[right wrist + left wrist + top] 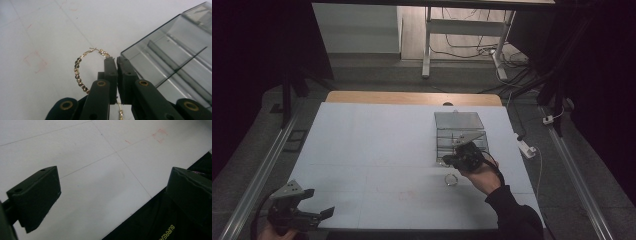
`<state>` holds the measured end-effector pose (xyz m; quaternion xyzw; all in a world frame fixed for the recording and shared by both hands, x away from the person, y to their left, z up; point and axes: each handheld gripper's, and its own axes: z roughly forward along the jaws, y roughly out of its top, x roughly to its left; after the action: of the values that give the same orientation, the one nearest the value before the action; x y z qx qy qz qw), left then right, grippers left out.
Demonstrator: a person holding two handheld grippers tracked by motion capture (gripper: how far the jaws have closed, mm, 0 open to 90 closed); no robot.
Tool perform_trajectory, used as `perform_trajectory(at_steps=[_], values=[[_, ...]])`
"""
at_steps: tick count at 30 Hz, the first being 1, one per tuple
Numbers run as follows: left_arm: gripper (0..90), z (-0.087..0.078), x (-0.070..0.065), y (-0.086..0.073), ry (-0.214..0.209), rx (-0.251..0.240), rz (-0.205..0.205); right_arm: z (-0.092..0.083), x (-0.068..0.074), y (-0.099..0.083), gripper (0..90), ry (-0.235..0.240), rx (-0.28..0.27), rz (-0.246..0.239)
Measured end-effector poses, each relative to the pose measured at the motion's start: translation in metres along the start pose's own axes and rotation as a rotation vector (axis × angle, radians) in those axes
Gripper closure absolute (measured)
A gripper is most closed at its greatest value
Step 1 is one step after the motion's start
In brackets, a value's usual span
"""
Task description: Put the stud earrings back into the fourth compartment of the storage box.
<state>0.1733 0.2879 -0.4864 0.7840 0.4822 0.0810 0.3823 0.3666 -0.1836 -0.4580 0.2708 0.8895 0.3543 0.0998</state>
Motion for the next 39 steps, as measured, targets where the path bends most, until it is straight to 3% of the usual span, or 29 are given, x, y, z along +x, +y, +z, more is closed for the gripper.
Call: perform_trajectory(at_steps=[17,29,39], values=[[0.0,0.001,0.000,0.000,0.002,0.005,0.000,-0.002,-0.021,0.009,86.9,-0.085,-0.058,0.064],[0.0,0.001,0.000,0.000,0.000,0.008,0.001,0.017,-0.037,0.012,86.9,-0.137,-0.025,0.097],[0.1,0.001,0.000,0.000,0.001,0.006,-0.002,0.037,-0.039,0.010,86.7,-0.165,0.034,0.083]])
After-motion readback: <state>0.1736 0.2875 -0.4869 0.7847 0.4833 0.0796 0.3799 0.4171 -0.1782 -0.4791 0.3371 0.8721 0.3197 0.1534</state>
